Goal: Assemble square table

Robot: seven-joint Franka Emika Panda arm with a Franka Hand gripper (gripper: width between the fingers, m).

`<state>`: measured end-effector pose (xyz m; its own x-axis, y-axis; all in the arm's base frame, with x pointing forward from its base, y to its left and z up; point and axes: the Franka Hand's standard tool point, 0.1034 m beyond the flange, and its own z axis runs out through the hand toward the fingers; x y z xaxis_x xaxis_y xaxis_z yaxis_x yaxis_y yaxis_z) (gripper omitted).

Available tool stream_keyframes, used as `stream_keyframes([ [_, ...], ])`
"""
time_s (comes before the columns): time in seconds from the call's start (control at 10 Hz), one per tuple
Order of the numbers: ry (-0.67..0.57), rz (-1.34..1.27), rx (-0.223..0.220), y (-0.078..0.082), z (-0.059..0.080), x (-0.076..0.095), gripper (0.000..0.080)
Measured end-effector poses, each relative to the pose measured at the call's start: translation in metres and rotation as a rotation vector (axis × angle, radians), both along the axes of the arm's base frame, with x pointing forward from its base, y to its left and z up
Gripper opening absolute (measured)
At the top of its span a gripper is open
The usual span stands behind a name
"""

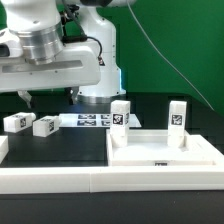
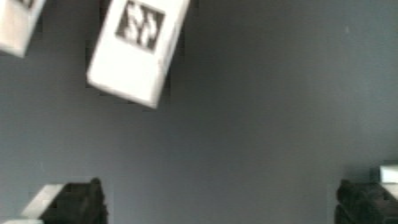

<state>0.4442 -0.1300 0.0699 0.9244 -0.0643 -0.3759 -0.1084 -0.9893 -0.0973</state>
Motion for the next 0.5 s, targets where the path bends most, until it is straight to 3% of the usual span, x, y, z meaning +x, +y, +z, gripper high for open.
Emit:
stream_keyframes([
  [0.1,0.003,-0.008,-0.006,-0.0072,-0.0046,-0.0039,0.0649],
  [0.4,0.007,-0.033,-0.015,-0.0050,-0.0056,-0.0034,0.0649],
  [0.5,0.018,-0.117,-0.042,-0.0030,-0.0061,-0.0030,0.0649],
])
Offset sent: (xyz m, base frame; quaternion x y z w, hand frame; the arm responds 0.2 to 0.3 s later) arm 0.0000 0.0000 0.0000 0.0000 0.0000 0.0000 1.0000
